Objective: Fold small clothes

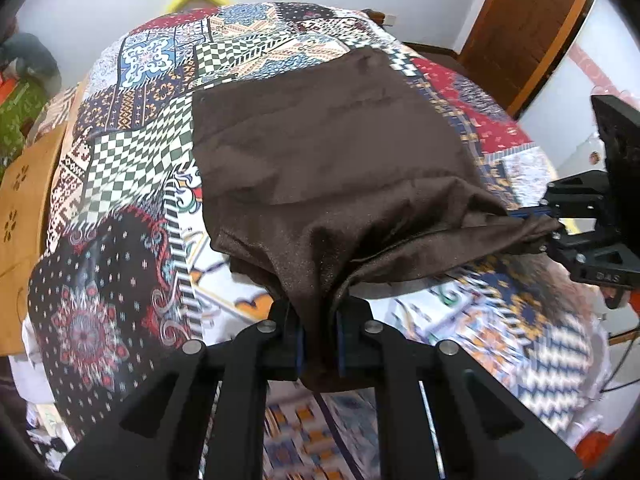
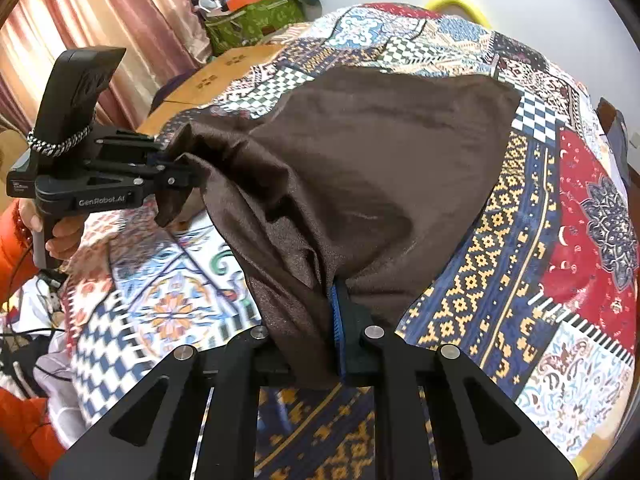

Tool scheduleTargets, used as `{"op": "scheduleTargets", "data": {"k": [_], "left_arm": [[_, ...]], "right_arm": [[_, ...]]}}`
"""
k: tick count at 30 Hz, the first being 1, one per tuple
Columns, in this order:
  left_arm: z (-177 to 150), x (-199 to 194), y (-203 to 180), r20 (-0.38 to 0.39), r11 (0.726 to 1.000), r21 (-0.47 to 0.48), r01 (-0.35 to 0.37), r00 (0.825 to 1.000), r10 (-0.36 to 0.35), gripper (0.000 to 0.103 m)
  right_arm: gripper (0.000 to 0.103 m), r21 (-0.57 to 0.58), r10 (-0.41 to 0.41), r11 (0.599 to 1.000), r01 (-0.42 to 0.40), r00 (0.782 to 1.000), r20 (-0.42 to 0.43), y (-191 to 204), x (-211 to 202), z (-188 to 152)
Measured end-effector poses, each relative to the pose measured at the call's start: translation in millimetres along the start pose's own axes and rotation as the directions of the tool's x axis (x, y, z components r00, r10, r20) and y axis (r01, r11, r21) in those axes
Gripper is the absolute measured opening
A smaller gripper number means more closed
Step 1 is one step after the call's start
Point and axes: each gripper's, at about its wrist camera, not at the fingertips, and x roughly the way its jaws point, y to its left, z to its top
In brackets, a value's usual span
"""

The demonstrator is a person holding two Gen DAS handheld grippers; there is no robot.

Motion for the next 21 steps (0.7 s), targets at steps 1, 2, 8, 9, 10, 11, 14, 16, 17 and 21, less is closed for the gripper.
{"op": "scheduleTargets", "data": {"k": [1,2,8,9,10,11,14,16,17,21], "left_arm": [[-2.0,-6.3,-0.7,0.0,1.0,-0.003,0.01,1.0,-0.01,0.01],[-3.7,-13.6,-1.9,0.004,1.0,-0.002,0.013,1.0,-0.013,0.01],[3.1,-41.2,-5.8,0.027,1.0,-0.008,-0.002,1.0,0.002,0.01],[6.6,-44.6,-6.2,0.036,1.0,-0.008,-0.009,0.999,0.009,0.01],[10.3,-46.9,-5.3,0.042,1.0,-0.01,-0.009,0.999,0.009,0.01],[15.2,-48.8,-4.0,0.045,1.0,-0.014,-0.006,0.999,0.007,0.01],[32.7,-51.4,3.6,0.055,1.0,-0.024,-0.009,0.998,0.01,0.011],[45.6,-48.9,7.7,0.051,1.0,-0.022,-0.013,0.999,0.014,0.011],[52.0,-46.5,9.9,0.046,1.0,-0.018,-0.016,0.999,0.017,0.011],[77.3,-26.9,26.4,-0.002,0.999,-0.031,-0.016,1.0,0.016,0.012]], "right_arm": [[0.012,-0.008,0.002,1.0,-0.002,1.0,0.001,2.1,-3.3,-0.7],[0.012,-0.016,0.004,1.0,-0.004,1.0,0.003,5.6,-7.4,-1.4],[0.012,-0.045,-0.002,0.999,0.004,0.999,0.047,14.5,-29.7,12.2],[0.012,-0.048,-0.004,0.999,0.007,0.998,0.061,13.9,-33.8,17.4],[0.012,-0.049,-0.005,0.999,0.008,0.997,0.071,12.7,-37.0,22.3],[0.012,-0.05,-0.009,0.999,0.014,0.997,0.082,11.5,-40.9,26.7],[0.011,-0.062,-0.025,0.998,0.031,0.994,0.105,5.6,-47.7,46.0],[0.011,-0.07,-0.041,0.996,0.049,0.993,0.111,0.5,-49.5,59.1],[0.011,-0.071,-0.045,0.996,0.053,0.993,0.107,-3.6,-49.1,66.7],[0.011,-0.077,-0.054,0.995,0.059,0.996,0.065,-21.7,-34.6,97.0]]}}
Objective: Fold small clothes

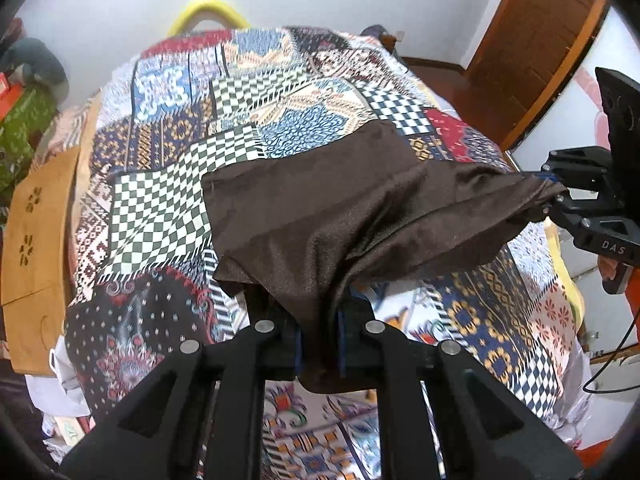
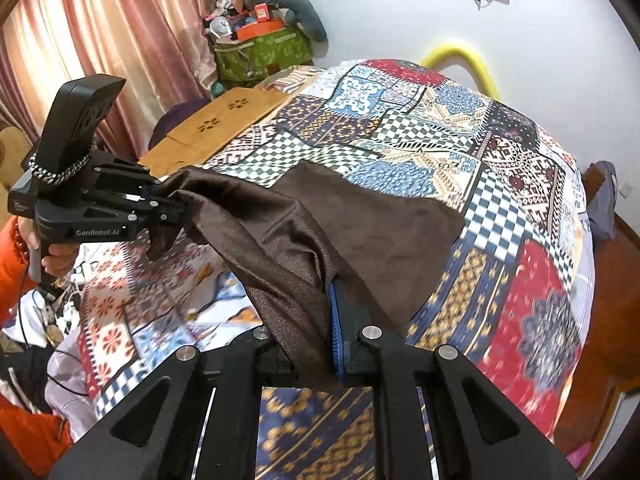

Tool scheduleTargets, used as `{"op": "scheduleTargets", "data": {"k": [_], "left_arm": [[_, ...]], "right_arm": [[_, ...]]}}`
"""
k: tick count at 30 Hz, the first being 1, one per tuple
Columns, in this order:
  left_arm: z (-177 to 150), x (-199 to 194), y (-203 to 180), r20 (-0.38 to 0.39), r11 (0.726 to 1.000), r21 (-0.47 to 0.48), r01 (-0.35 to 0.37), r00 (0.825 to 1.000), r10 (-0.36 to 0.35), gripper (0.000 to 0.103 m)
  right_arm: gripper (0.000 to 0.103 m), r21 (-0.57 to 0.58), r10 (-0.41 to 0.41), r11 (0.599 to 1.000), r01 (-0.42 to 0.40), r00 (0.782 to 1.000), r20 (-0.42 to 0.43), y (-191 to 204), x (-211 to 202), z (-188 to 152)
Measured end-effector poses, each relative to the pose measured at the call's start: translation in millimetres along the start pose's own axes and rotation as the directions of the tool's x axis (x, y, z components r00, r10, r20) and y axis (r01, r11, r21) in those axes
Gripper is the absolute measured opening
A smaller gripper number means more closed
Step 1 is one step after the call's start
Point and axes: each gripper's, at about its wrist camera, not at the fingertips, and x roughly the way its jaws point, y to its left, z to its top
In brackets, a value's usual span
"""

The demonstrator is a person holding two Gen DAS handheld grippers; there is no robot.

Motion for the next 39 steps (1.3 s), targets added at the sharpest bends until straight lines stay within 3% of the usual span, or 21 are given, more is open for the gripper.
{"op": "scheduleTargets", "data": {"k": [4,6,11,15,19,26,30,33,34,36,37,38,39], "left_arm": [[23.7,28.6,24.3,-0.052,0.999,-0.03,0.009,0.999,-0.011,0.015],[34.2,42.0,33.4,-0.069,1.0,-0.023,-0.009,0.998,0.008,0.022],[59.1,62.4,57.8,-0.056,0.998,-0.015,-0.061,0.997,0.06,0.054],[73.7,61.6,74.5,-0.007,0.995,-0.032,-0.097,0.995,0.097,0.059],[76.8,58.6,84.0,0.04,0.99,-0.035,-0.139,0.989,0.141,0.062],[49.9,67.4,87.5,0.003,0.992,-0.056,-0.112,0.994,0.112,0.066],[30.9,68.5,80.8,0.004,0.996,-0.078,-0.054,0.999,0.054,0.066],[21.0,71.4,71.7,0.002,0.997,-0.075,-0.027,1.0,0.027,0.066],[19.0,73.1,68.4,0.0,0.997,-0.069,-0.033,0.999,0.033,0.062],[16.5,76.3,62.7,-0.004,0.997,-0.067,-0.044,0.999,0.044,0.039],[15.9,77.4,60.8,-0.006,0.997,-0.07,-0.031,1.0,0.03,0.019],[16.3,78.1,59.2,-0.005,0.997,-0.071,-0.022,1.0,0.022,0.009],[17.7,77.6,56.7,0.002,0.997,-0.064,-0.032,0.999,0.032,0.009]], "right_arm": [[0.011,-0.009,0.001,1.0,-0.001,0.997,-0.079,-21.3,30.8,18.3],[0.011,-0.016,-0.007,1.0,0.005,0.993,-0.12,-32.3,48.9,26.2],[0.011,-0.02,-0.004,1.0,0.0,0.98,-0.201,-60.7,87.4,44.4],[0.017,-0.025,-0.018,1.0,0.013,0.973,-0.23,-74.7,102.7,56.4],[0.044,-0.004,-0.073,0.997,0.073,0.984,-0.16,-81.3,94.3,63.9],[0.047,0.119,-0.057,0.991,0.058,0.998,-0.009,-82.7,49.9,43.5],[0.059,0.197,-0.015,0.98,0.001,0.998,0.068,-77.4,36.7,17.5],[0.059,0.249,0.019,0.968,-0.041,0.996,0.09,-72.7,41.1,-1.8],[0.059,0.263,0.027,0.963,-0.051,0.995,0.094,-71.7,45.3,-6.4],[0.059,0.282,0.032,0.958,-0.058,0.995,0.096,-65.9,54.1,-17.1],[0.059,0.284,0.038,0.957,-0.064,0.995,0.096,-64.1,56.5,-18.6],[0.059,0.284,0.046,0.956,-0.071,0.994,0.096,-62.6,60.1,-20.3],[0.058,0.284,0.048,0.956,-0.075,0.994,0.1,-59.8,63.7,-21.3]]}}
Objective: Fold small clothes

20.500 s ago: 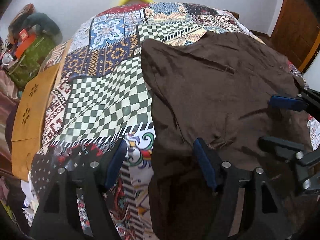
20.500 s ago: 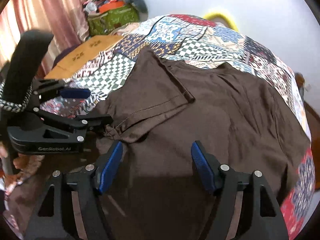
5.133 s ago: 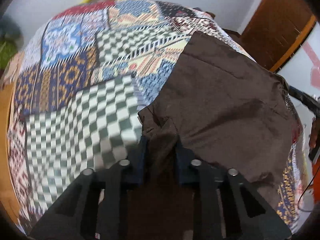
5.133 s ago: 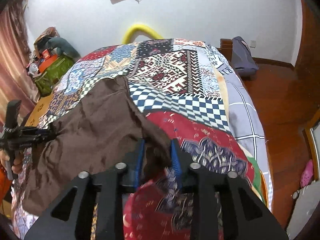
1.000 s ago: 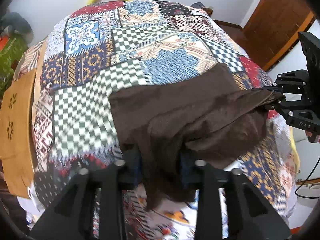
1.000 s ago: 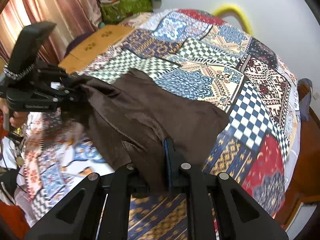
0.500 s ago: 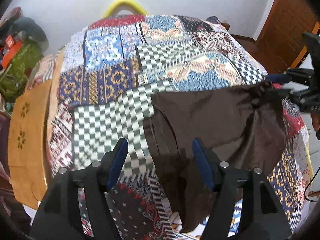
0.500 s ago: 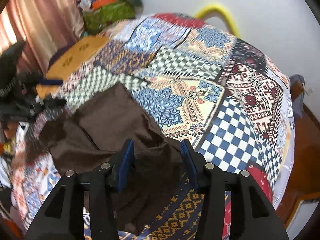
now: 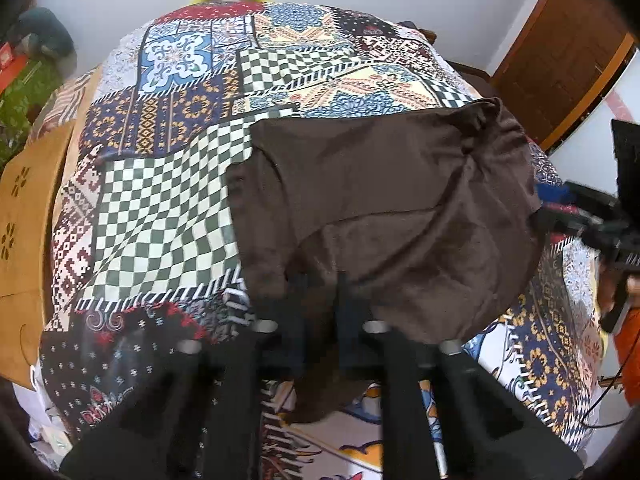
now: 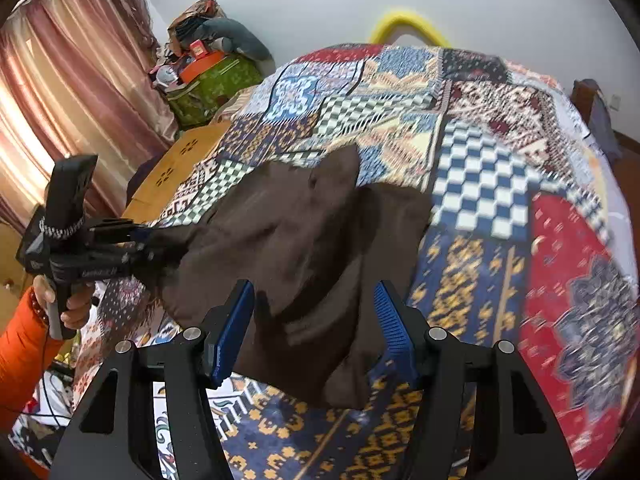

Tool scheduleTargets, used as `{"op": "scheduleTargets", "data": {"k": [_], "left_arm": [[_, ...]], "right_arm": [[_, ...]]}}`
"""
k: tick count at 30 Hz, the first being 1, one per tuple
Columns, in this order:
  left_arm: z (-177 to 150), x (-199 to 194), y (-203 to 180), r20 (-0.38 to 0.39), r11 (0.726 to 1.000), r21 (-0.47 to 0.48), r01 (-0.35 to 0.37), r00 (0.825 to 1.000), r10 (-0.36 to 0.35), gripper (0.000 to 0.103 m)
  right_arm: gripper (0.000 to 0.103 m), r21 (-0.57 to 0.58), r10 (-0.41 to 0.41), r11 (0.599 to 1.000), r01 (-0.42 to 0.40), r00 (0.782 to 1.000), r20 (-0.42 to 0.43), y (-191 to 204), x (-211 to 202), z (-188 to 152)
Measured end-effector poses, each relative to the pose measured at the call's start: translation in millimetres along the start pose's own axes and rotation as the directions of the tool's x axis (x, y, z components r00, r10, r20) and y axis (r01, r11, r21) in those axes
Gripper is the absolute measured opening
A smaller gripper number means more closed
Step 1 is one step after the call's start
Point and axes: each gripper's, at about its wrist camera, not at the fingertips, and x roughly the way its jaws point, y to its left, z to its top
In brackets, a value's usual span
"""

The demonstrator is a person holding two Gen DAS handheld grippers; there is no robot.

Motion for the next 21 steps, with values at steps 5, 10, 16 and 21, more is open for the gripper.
{"op": "scheduleTargets", "data": {"k": [5,10,16,21], "left_arm": [[13.6,-25.7,-14.8,0.133,0.998,0.045,-0.043,0.99,0.036,0.006],[36.2,-29.0,-17.9,0.216,0.996,0.047,-0.069,0.975,0.058,0.006],[50.0,43.5,0.4,0.092,0.992,-0.008,-0.127,0.988,0.127,0.01],[43.5,53.8,7.2,0.088,0.985,-0.019,-0.17,0.981,0.171,0.028]], "right_arm": [[0.011,-0.012,-0.013,1.0,0.013,1.0,-0.013,4.2,9.9,2.6],[0.008,-0.051,-0.029,0.998,0.031,0.999,0.038,3.2,-7.4,10.2],[0.008,0.02,-0.068,0.998,0.068,0.998,0.004,-23.9,9.4,6.7],[0.021,0.02,-0.082,0.996,0.083,0.996,-0.03,-33.7,11.4,5.9]]}}
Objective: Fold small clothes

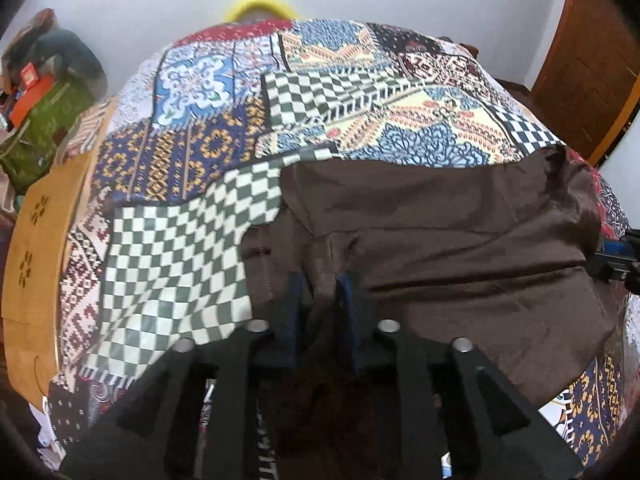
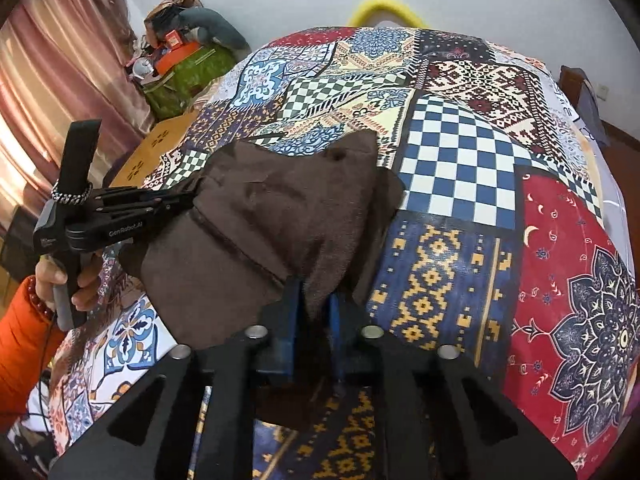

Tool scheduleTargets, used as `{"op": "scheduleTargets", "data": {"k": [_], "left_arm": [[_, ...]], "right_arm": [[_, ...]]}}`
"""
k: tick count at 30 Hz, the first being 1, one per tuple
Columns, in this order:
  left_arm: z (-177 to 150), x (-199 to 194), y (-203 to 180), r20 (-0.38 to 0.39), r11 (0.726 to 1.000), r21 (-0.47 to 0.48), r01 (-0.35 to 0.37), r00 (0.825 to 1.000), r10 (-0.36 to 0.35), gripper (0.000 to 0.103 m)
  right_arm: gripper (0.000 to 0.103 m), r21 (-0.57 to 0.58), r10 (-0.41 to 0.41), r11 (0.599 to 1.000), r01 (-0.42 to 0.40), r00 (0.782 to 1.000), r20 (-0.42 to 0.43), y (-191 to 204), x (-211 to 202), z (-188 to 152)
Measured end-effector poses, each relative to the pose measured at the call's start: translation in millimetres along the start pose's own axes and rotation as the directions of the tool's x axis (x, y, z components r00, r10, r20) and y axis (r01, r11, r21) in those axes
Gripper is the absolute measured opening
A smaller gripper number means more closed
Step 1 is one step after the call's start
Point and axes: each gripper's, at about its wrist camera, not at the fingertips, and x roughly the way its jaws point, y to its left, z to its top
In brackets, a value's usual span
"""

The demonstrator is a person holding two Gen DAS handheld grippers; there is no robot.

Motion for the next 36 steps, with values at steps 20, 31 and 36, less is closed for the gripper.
{"op": "scheduleTargets", "data": {"k": [20,31,36], "left_arm": [[-11.6,-17.0,8.1,0.0,0.987,-0.016,-0.16,0.987,0.16,0.075],[-19.5,-27.3,38.9,0.01,0.988,-0.115,-0.099,0.995,0.101,0.078],[-32.3,-59.8,10.3,0.061,1.0,-0.024,0.015,0.998,-0.014,0.078]], "right_arm": [[0.035,-0.167,-0.012,0.986,0.021,0.998,0.054,43.8,26.2,32.3],[0.035,-0.071,-0.082,0.993,0.09,0.991,0.106,8.6,8.8,26.7],[0.035,-0.087,-0.038,0.995,0.052,0.987,0.155,27.3,-20.4,7.9]]}}
